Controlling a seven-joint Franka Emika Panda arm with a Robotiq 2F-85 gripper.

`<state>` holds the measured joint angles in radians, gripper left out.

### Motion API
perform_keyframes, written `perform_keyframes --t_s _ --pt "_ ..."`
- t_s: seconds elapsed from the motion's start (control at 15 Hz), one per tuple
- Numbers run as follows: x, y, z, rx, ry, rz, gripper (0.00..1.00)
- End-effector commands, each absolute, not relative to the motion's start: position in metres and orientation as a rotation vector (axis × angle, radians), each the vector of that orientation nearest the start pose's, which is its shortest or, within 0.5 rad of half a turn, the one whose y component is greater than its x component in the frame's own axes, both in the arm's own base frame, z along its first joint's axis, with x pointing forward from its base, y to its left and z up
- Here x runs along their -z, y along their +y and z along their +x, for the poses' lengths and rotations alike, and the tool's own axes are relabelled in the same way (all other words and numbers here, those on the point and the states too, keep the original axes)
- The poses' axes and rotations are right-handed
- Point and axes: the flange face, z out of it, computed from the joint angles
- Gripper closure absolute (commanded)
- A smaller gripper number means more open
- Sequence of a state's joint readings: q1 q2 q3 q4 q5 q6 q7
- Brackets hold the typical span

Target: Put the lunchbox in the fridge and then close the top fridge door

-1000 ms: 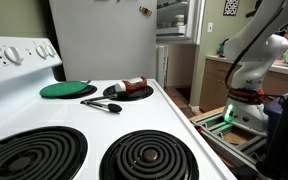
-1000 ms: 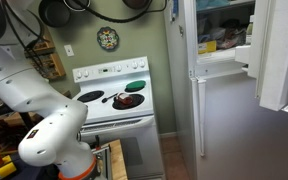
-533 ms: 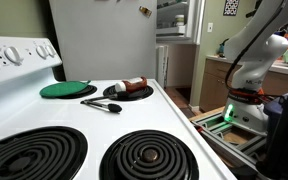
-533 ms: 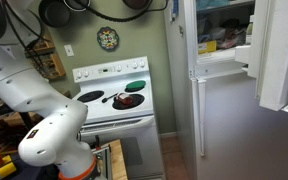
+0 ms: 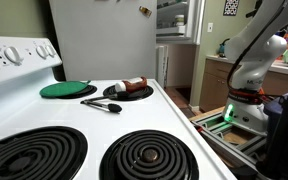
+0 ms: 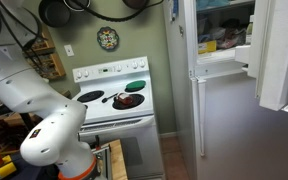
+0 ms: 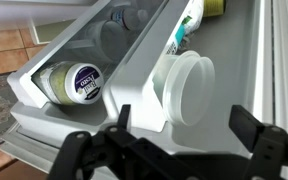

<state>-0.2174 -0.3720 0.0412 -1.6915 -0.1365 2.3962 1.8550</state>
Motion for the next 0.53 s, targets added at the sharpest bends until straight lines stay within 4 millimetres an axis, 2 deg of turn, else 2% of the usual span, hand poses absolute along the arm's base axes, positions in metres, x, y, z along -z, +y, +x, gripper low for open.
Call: perform_keyframes --t_s 0.0,0.47 --pt "-0.861 -0.085 0.429 1.030 1.833 -1.432 0.00" --pt "-0.848 -0.110 0.409 1.146 1.643 -1.900 0.00"
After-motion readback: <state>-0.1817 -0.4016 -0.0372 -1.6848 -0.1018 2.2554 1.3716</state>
